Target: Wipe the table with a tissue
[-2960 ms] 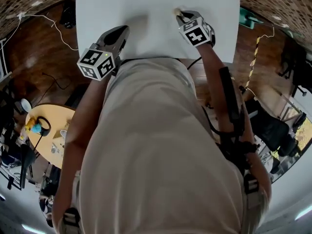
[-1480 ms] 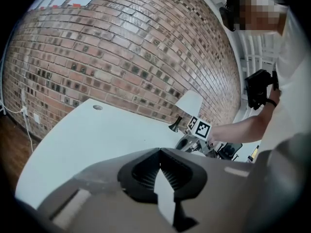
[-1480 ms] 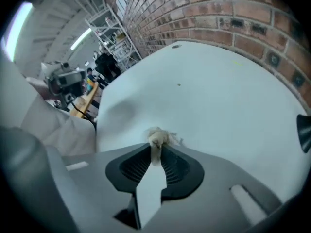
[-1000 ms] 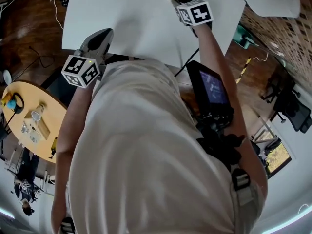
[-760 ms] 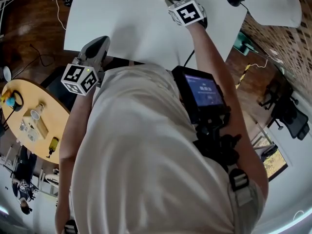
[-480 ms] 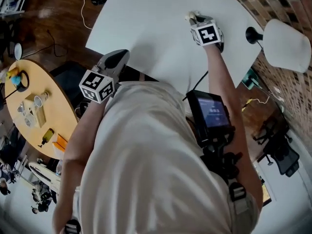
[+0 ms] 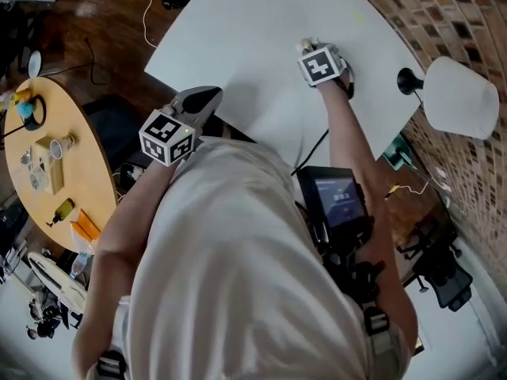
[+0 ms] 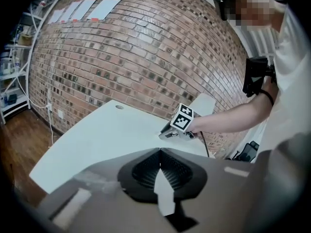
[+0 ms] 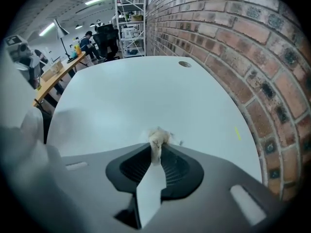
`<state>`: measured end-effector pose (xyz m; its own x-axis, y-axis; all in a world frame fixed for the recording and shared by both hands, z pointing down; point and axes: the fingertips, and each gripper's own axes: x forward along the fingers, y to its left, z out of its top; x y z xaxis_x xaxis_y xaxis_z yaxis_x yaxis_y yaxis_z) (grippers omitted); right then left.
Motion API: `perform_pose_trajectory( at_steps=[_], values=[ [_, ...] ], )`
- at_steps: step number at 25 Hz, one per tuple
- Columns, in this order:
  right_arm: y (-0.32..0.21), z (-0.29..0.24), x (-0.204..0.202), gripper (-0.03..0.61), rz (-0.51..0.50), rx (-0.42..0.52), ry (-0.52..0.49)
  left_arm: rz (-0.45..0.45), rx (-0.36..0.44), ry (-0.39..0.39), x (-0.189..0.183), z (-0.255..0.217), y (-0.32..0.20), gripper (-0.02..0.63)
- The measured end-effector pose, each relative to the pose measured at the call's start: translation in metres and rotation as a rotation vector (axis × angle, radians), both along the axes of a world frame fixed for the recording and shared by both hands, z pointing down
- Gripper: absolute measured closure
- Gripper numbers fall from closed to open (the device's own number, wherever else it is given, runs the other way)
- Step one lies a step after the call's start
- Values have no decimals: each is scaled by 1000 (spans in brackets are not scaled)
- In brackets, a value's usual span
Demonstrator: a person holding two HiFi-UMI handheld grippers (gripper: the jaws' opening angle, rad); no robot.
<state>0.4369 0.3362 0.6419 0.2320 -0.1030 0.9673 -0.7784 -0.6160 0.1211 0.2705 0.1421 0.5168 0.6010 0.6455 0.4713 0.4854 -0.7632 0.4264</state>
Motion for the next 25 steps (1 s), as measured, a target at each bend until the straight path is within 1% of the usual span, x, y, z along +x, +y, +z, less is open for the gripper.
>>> perform_pose_trajectory(
  at_steps=[5,6,9,12,15,17,20,23,25],
  values=[
    [-24,3,-13,514,-68,130,120,49,7,27,0,-4,25,607],
    [-24,6,-21,514,-81,146,116,55,10,26,-3,-3,28,607],
    [-16,13,-53,514,-102,129,47,82,26,16,-8,-1,30,607],
    [-17,11,-76,512,-145,143,24,123,37,17,-7,-2,34,607],
    [-6,12,-102,512,-164,126,-11,174,31,17,-12,-2,49,607],
    [-1,10,-113,511,-137,145,-7,225,33,16,-15,2,59,607],
    [8,11,-133,511,-68,165,13,295,25,3,-23,11,76,607],
    [19,8,-154,511,14,134,48,417,1,28,-24,12,91,607],
    [25,9,-178,509,56,124,50,473,-18,41,-34,8,95,607]
  ],
)
